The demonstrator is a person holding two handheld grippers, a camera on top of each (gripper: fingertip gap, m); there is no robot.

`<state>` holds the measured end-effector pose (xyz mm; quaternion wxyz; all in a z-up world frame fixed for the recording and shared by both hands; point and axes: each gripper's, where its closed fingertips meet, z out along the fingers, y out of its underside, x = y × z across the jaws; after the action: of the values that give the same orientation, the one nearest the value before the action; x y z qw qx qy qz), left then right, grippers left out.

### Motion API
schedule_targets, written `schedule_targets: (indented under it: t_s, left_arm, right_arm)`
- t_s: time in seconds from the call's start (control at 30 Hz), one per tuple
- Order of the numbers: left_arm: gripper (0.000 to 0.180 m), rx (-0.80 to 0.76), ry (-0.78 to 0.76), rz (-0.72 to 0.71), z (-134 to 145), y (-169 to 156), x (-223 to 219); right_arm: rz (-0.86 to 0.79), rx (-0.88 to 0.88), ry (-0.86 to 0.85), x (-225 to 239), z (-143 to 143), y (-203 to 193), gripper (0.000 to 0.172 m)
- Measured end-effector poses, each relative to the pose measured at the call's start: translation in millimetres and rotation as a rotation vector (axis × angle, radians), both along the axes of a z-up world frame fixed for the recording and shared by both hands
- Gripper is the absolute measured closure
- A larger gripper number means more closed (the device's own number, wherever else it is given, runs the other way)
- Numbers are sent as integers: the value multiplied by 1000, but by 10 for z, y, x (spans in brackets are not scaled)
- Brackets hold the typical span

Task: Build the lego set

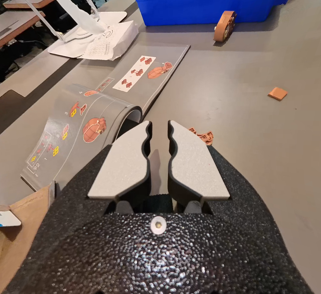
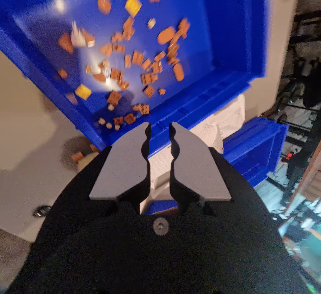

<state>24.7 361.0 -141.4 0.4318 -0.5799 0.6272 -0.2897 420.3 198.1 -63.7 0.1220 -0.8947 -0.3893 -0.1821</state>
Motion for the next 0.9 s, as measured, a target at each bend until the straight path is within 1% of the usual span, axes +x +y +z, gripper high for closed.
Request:
schedule_targets:
  t_s: [0.1,0.17,0.27,0.33,0.43,0.5,0.6,0.63,0.67,0.8,0.9]
  left_arm:
    - [164,11,16,6,-24,14,17]
    - [164,20,22,6,-32,11,19]
    - [164,28,16,2,-24,2,17]
    - [164,25,8,-2,-12,-3,14]
    - [164,20,-1,-12,2,-16,11]
    - [164,17,-2,-20,3,-27,11]
    - [164,23,-9,-29,12,-43,5]
    - [164,26,-9,-30,13,-45,1]
    - [164,27,-7,-30,10,-46,-3]
    - [164,22,2,-29,-3,-41,1]
    - [164,29,0,-29,0,-44,-1]
  right_arm:
    - [109,-214,-72,63,-426,35,152]
    - [163,-314,-105,62,-613,95,152]
    - [199,-435,-184,157,-766,140,152]
    - [204,-488,-197,194,-829,138,152]
    - [196,-471,-157,153,-872,205,152]
    - [179,-423,-72,56,-866,268,152]
    - [151,-298,92,-100,-730,387,152]
    - [147,-271,131,-127,-697,402,155]
    - [146,-266,129,-107,-706,394,157]
    - [210,-397,-72,117,-973,242,152]
    - [240,-395,-107,114,-1039,297,149]
